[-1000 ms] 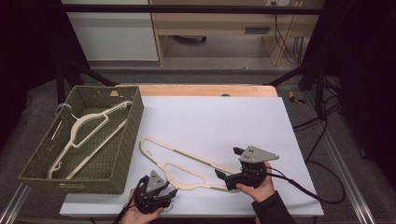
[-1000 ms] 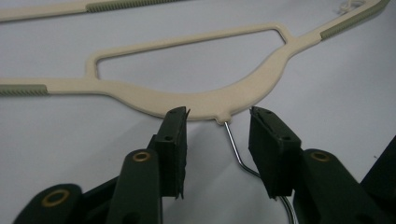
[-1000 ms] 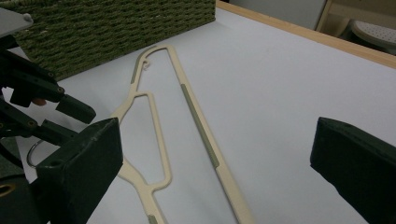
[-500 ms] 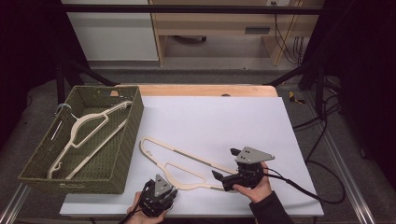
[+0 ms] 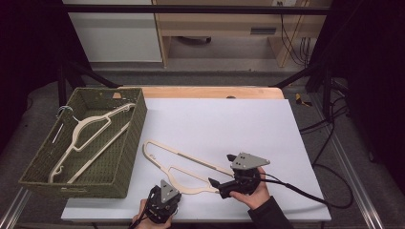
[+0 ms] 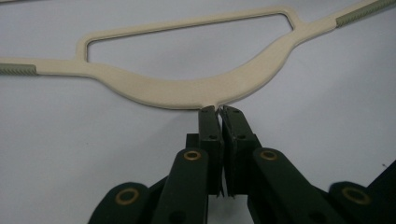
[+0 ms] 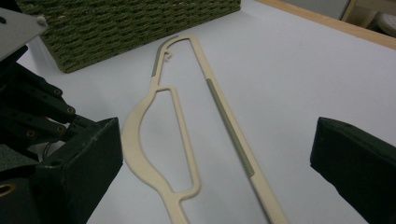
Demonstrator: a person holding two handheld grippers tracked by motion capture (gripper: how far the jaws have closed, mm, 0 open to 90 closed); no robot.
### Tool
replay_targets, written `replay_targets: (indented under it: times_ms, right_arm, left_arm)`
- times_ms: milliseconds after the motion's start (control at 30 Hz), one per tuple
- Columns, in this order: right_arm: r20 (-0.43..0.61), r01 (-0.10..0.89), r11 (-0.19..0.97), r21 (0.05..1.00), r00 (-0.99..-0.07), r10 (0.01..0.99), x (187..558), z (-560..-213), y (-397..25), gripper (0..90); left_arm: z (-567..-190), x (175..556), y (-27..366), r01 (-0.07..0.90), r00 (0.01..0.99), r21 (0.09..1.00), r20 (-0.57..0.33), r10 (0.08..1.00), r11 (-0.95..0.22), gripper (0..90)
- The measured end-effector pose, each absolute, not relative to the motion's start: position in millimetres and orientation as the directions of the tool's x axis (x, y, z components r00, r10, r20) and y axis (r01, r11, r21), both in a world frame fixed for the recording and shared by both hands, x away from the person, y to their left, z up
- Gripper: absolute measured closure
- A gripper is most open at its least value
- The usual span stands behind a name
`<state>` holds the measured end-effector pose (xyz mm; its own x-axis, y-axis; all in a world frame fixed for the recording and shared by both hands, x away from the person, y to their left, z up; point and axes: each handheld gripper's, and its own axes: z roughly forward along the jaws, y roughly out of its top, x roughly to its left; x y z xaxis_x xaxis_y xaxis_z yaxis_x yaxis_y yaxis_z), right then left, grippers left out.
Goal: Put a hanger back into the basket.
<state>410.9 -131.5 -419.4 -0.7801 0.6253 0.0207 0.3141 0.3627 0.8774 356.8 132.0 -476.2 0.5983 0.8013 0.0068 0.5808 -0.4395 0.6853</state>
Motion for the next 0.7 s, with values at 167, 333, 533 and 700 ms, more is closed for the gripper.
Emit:
replay_targets:
  times_ms: [167,333,533,700]
  right_arm:
    - [0.026,0.318,0.385,0.866,-0.798,0.602,410.6,-427.6,-119.3,3.3]
    - [0.028,0.319,0.403,0.857,-0.812,0.584,409.6,-434.8,-107.9,4.0]
    - [0.025,0.314,0.429,0.847,-0.830,0.557,408.0,-442.1,-94.6,4.9]
    - [0.033,0.311,0.439,0.843,-0.844,0.535,408.0,-445.9,-88.5,7.1]
  left_arm:
    - [-474.7,361.4,135.9,0.602,0.599,0.681,-0.040,0.799,-0.417,88.1]
    - [-471.7,363.3,137.4,0.606,0.609,0.670,-0.043,0.792,-0.430,88.4]
    - [-460.4,364.2,144.5,0.596,0.606,0.690,-0.053,0.793,-0.410,88.6]
    - [-453.2,364.8,147.1,0.581,0.613,0.698,-0.037,0.790,-0.418,88.7]
